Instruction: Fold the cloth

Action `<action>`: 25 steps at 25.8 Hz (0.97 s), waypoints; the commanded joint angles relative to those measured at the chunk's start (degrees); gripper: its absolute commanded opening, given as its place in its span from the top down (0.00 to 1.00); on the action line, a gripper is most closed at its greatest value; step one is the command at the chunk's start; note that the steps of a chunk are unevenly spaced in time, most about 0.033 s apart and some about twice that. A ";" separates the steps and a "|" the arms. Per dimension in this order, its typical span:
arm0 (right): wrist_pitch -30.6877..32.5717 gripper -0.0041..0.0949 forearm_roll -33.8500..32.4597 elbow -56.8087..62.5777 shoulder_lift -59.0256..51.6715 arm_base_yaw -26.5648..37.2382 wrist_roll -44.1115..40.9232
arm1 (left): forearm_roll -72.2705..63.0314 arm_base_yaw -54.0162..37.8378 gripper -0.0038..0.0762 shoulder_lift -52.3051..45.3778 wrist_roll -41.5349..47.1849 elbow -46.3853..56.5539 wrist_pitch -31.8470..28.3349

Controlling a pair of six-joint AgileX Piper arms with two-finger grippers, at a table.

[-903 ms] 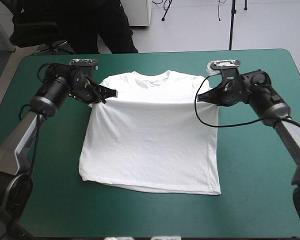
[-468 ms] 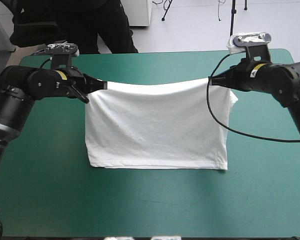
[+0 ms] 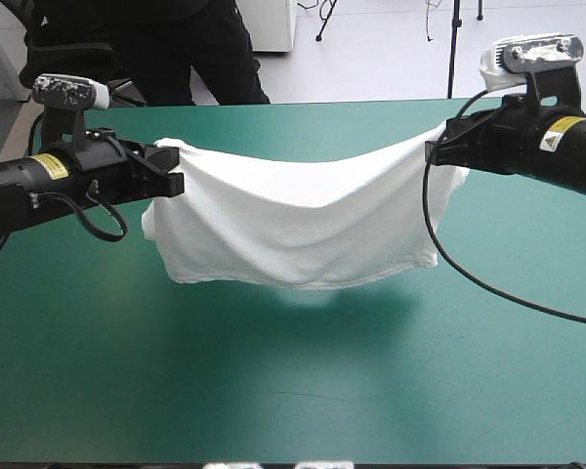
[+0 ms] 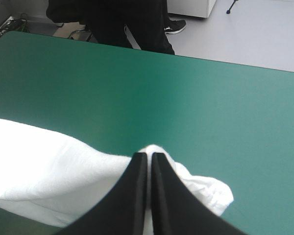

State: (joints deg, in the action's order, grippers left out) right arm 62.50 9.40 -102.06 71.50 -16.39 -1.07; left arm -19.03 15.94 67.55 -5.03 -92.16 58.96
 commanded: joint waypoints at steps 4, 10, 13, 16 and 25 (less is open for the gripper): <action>-5.45 0.98 1.41 -1.81 -3.13 0.29 1.07 | -4.34 0.15 0.96 -2.27 -5.53 -2.53 -5.51; -11.45 0.98 -0.48 -1.81 -0.61 0.29 1.07 | -2.66 0.03 0.96 1.08 -7.27 -2.53 -14.95; -14.63 0.98 -2.49 -1.81 2.37 0.29 0.56 | -1.97 0.03 0.96 4.20 -6.87 -2.87 -19.17; -17.53 0.98 -5.01 -2.48 6.10 0.29 -1.16 | -1.59 -0.10 0.96 8.51 -6.87 -5.17 -21.50; -18.17 0.98 -6.24 -18.27 22.39 5.03 -0.10 | 3.39 -0.10 0.96 27.39 -6.87 -25.87 -22.54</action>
State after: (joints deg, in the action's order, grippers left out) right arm 48.28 3.55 -118.42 93.98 -12.00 -2.43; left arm -15.14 15.88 95.68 -11.95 -115.13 40.69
